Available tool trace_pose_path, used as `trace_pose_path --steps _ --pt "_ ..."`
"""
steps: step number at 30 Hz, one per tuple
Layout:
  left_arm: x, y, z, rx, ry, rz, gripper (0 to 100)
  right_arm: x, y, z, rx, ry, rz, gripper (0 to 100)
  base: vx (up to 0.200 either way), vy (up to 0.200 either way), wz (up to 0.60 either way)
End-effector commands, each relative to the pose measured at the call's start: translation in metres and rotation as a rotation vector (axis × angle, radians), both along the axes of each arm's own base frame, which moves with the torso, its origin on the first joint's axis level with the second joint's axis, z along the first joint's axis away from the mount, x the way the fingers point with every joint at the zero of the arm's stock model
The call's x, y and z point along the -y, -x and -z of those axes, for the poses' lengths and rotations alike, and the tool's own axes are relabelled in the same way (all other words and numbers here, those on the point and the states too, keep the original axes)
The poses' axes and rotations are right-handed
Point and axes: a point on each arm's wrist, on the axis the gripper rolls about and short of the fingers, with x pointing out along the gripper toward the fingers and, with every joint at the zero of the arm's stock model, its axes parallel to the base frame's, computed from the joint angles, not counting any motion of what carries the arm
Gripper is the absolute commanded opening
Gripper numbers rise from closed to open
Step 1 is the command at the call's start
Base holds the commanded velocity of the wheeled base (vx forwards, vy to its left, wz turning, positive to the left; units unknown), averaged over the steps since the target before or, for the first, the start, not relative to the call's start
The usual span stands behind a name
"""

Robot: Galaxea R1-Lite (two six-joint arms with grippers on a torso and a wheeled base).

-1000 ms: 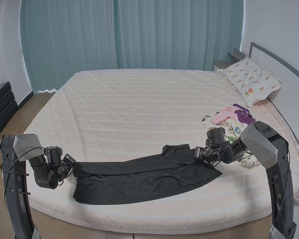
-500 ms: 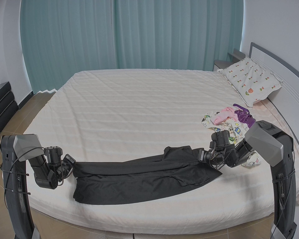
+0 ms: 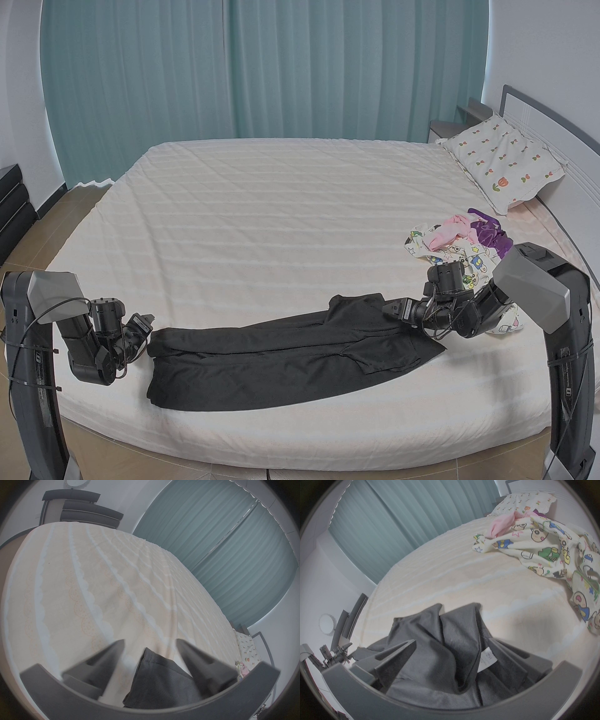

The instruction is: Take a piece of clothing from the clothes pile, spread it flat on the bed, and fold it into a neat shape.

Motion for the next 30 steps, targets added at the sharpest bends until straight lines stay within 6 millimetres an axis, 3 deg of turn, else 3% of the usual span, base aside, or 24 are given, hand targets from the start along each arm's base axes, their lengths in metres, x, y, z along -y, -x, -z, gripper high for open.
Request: trace_pose_path --steps 1,4,13,19,25,26,30 --pt "0.0 0.002 0.002 -0.011 0.002 -0.002 100 0.0 -0.004 -0.007 0.03 -0.036 0.024 100 0.0 0.0 0.0" --pt "-0.001 0.01 -0.002 -0.022 0.012 -0.012 100 0.001 -0.004 -0.012 0.039 -0.063 0.046 100 0.0 0.0 0.0" --pt "0.005 0.048 -0.053 0.03 0.14 0.021 100 0.016 -0.006 -0.016 0.025 -0.113 0.13 100 0.0 0.0 0.0" --pt "0.01 0.053 -0.044 -0.02 0.169 0.046 100 0.012 -0.009 0.001 -0.003 -0.115 0.122 100 0.0 0.0 0.0" --pt "0.012 0.074 -0.035 -0.084 0.246 0.007 100 -0.002 -0.007 0.01 -0.033 -0.116 0.083 100 0.0 0.0 0.0" --pt "0.012 0.075 -0.035 -0.084 0.254 0.005 100 -0.002 -0.008 0.009 -0.032 -0.118 0.082 0 0.0 0.0 0.0" --pt "0.012 0.074 -0.034 -0.082 0.255 0.005 100 -0.001 -0.007 0.009 -0.042 -0.107 0.086 0 0.0 0.0 0.0"
